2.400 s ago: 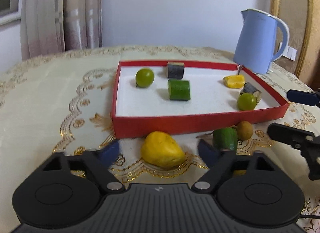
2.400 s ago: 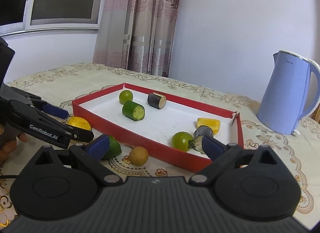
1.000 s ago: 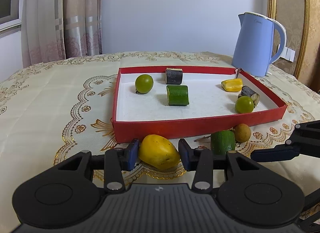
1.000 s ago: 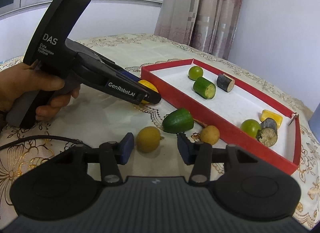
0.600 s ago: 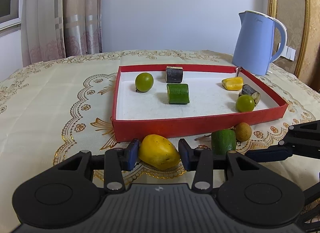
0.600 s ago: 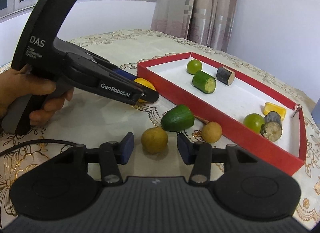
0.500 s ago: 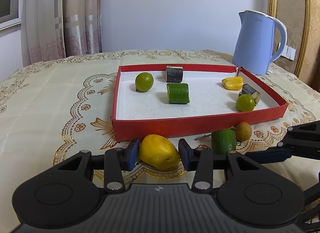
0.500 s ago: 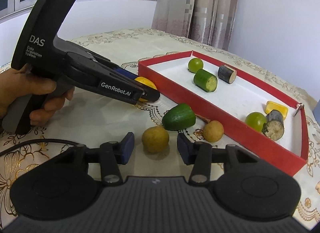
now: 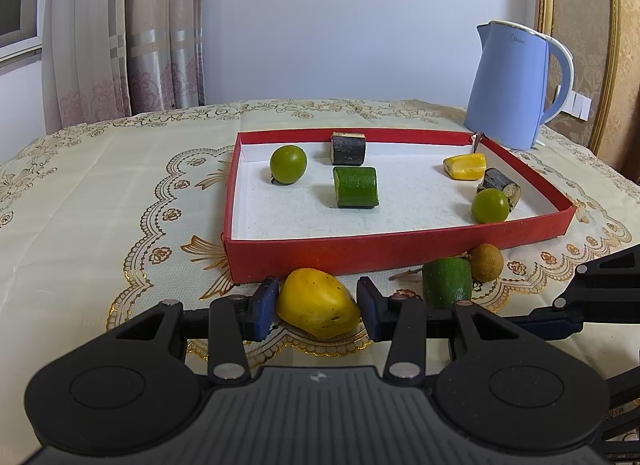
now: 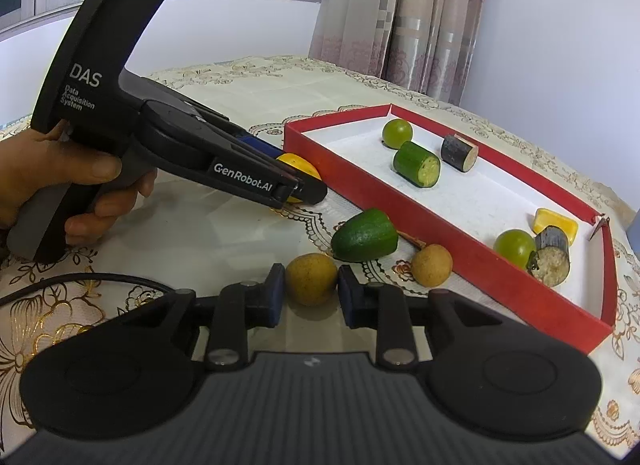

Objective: Organize fruits
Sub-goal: 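Grasp a brown round longan beside the tray with the right gripper, then carry the longan into the tray and open the right gripper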

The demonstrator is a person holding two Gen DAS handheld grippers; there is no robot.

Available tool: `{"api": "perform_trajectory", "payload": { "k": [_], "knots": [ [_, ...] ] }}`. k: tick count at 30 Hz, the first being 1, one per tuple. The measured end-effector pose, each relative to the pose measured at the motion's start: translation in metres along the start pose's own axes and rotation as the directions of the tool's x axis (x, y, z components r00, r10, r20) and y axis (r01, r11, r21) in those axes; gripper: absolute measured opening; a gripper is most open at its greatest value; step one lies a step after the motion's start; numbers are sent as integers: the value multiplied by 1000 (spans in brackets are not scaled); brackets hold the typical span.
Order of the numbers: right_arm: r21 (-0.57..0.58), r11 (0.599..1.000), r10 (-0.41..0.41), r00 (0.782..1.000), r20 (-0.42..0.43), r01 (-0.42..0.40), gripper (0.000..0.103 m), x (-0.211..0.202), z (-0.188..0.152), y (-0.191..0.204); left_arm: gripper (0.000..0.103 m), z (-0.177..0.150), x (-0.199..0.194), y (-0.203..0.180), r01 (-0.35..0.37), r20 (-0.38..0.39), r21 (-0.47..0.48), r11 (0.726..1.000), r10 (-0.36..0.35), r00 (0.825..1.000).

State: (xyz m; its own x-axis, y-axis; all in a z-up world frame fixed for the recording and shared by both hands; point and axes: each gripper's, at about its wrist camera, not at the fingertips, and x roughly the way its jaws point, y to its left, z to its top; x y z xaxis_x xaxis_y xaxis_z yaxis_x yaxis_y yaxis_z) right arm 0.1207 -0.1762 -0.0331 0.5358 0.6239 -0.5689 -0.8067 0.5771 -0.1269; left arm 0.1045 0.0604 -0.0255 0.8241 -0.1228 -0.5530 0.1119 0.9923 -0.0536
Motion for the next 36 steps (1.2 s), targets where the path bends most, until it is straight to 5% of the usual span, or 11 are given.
{"api": "perform_trajectory", "payload": {
  "k": [22, 27, 36],
  "knots": [
    [161, 981, -126, 986, 114, 106, 27, -23, 1, -29, 42, 2, -13, -20, -11, 55, 81, 997, 6, 998],
    [205, 970, -158, 980, 121, 131, 27, -22, 1, -39, 32, 8, -14, -27, -17, 59, 100, 995, 11, 998],
    [213, 967, -168, 979, 117, 140, 27, -23, 0, -43, 31, 16, -11, -36, -11, 44, 129, 992, 5, 999]
  ]
}}
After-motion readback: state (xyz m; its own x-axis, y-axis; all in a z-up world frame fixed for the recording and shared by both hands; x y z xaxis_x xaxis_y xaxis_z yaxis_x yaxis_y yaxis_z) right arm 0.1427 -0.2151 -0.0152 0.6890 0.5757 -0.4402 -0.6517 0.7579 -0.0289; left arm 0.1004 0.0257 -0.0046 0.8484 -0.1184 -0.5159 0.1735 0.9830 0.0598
